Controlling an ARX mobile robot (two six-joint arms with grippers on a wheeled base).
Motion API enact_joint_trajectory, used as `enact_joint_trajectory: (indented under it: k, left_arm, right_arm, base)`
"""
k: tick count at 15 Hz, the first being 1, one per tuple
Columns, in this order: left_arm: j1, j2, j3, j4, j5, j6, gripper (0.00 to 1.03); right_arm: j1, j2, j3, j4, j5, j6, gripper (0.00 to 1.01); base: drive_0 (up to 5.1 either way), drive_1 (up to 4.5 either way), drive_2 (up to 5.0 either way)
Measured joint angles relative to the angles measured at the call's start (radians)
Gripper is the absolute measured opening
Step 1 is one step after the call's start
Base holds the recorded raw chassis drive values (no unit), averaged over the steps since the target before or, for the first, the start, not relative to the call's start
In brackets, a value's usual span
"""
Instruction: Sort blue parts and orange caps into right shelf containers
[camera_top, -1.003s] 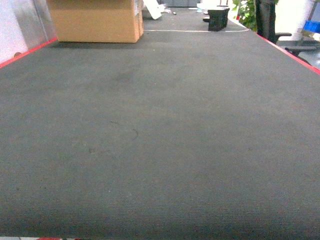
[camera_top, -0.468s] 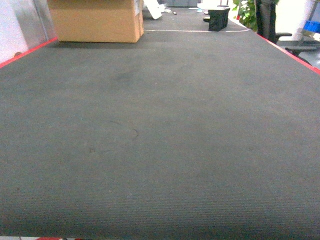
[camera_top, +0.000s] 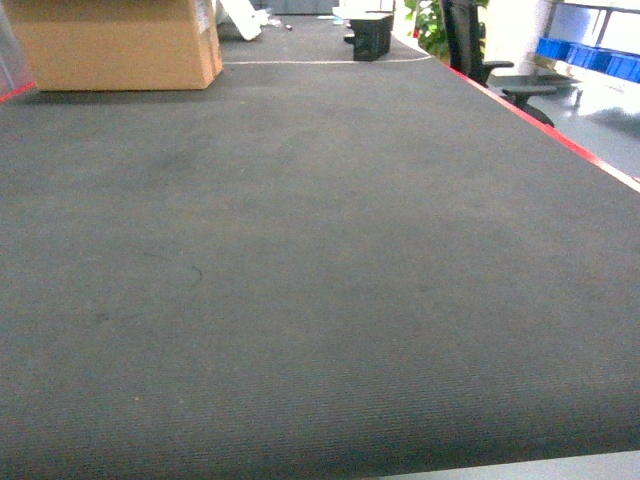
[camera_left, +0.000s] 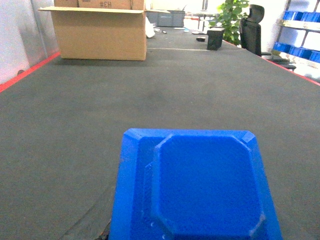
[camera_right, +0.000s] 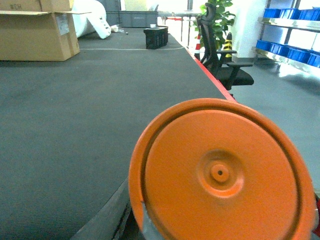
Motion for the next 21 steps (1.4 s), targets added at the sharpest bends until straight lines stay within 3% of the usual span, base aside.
enact_joint_trajectory:
  k: [5,21]
  left_arm:
    - [0.0,0.0,0.0,0.0,0.0,0.0,0.42]
    - [0.0,0.0,0.0,0.0,0.0,0.0,0.42]
  right_arm:
    - [0.0,0.0,0.0,0.0,0.0,0.0,0.45]
    - [0.0,0.0,0.0,0.0,0.0,0.0,0.45]
  base:
    - [0.0,0.0,0.0]
    - [-1.8,-1.75,-1.8]
